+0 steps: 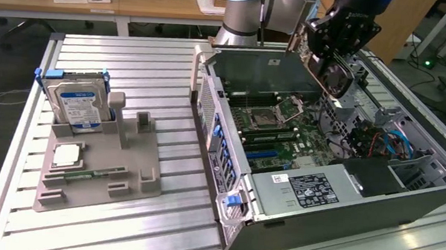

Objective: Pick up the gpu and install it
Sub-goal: 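Insert the gpu into the slot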

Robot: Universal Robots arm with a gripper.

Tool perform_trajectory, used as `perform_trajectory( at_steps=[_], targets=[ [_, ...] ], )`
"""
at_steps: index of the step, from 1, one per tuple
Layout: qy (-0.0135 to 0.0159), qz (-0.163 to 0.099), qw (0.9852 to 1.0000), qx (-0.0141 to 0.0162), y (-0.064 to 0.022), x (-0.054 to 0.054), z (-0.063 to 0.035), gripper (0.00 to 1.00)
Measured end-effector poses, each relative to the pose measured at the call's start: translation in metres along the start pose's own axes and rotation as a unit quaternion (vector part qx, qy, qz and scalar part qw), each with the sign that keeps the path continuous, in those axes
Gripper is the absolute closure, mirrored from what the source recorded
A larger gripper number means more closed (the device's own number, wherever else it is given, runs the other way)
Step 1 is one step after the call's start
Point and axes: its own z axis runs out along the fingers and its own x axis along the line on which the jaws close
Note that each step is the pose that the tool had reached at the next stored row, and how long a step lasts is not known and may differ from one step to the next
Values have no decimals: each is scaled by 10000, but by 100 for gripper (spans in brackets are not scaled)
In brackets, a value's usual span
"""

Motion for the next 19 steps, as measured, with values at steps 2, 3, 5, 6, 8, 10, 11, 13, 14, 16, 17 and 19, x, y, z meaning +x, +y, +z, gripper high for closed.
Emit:
perform_trajectory(
  at_steps=[2, 3, 5, 6, 8, 10, 11, 13, 14, 16, 17, 19],
  targets=[
    [4, -136, 9999, -1, 0, 0, 0, 72],
    [6, -216, 9998, -2, 0, 0, 0, 72],
    [10, -386, 9993, -4, 0, 0, 0, 72],
    [13, -469, 9989, -5, 0, 0, 0, 72],
    [18, -644, 9979, -6, 0, 0, 0, 72],
    [22, -819, 9966, -8, 0, 0, 0, 72],
    [25, -907, 9959, -9, 0, 0, 0, 72],
    [29, -1077, 9942, -11, 0, 0, 0, 72],
    [31, -1160, 9932, -12, 0, 0, 0, 72],
    [36, -1320, 9912, -13, 0, 0, 0, 72],
    [38, -1397, 9902, -14, 0, 0, 0, 72],
    [42, -1556, 9878, -16, 0, 0, 0, 72]
  ],
)
